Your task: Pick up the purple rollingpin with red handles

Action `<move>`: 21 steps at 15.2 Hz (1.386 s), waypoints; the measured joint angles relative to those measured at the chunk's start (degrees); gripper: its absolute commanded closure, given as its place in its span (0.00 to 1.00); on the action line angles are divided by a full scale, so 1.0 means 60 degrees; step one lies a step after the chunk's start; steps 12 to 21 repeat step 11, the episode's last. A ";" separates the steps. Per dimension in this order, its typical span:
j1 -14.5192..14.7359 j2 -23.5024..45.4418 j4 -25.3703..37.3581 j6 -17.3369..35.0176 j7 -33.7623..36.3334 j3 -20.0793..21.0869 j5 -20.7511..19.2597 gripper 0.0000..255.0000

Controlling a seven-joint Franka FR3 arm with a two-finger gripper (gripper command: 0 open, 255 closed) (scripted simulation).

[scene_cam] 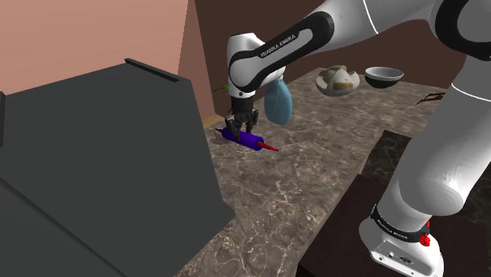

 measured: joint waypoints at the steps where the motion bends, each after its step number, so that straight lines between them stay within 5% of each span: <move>1: 0.0000 -0.0034 0.0062 -0.0094 0.0010 0.0000 -0.0003 1.00; 11: -0.0020 -0.0425 0.0885 -0.1306 0.0102 -0.0027 -0.0033 1.00; 21: -0.0020 -0.0425 0.0885 -0.1306 0.0102 -0.0027 -0.0033 1.00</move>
